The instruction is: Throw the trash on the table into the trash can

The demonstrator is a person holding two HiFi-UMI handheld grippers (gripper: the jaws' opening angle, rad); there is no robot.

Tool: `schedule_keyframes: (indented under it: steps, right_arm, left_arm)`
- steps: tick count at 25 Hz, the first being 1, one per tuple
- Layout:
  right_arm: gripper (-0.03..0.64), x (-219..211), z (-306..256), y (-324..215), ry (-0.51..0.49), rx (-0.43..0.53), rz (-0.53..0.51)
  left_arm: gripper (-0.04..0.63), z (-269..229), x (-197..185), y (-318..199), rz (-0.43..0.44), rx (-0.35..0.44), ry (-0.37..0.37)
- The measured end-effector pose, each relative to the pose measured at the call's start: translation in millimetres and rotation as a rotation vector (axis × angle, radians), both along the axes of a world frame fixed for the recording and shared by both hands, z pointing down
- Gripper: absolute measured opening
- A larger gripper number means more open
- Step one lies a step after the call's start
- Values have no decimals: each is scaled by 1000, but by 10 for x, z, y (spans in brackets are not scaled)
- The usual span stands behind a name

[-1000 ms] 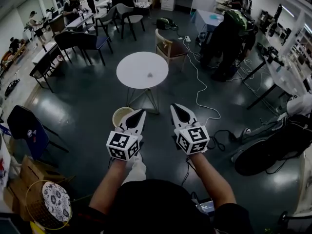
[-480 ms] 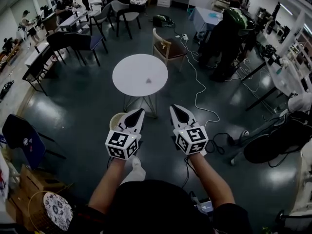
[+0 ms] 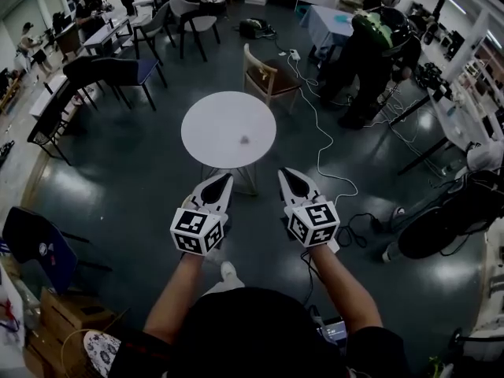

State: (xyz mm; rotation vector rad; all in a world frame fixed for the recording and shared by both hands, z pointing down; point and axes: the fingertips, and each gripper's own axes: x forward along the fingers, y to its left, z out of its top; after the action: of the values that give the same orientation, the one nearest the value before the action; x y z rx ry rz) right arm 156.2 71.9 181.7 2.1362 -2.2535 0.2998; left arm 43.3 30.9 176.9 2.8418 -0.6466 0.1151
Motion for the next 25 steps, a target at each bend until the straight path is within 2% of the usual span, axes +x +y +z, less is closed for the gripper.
schedule_keyframes:
  steps: [11,17,25]
  right_arm:
    - [17,-172,294,-598,-13,-48,65]
    - [17,-84,357,-708,-11,-76,82]
    - [17,32,536,-825,-19,-114,86]
  left_arm:
    - [9,325,-171,-705,66,-62,-8]
    - [9,465,-86,-823,102,-79,-26]
    - [9,700,1,-938,101,-118,-50]
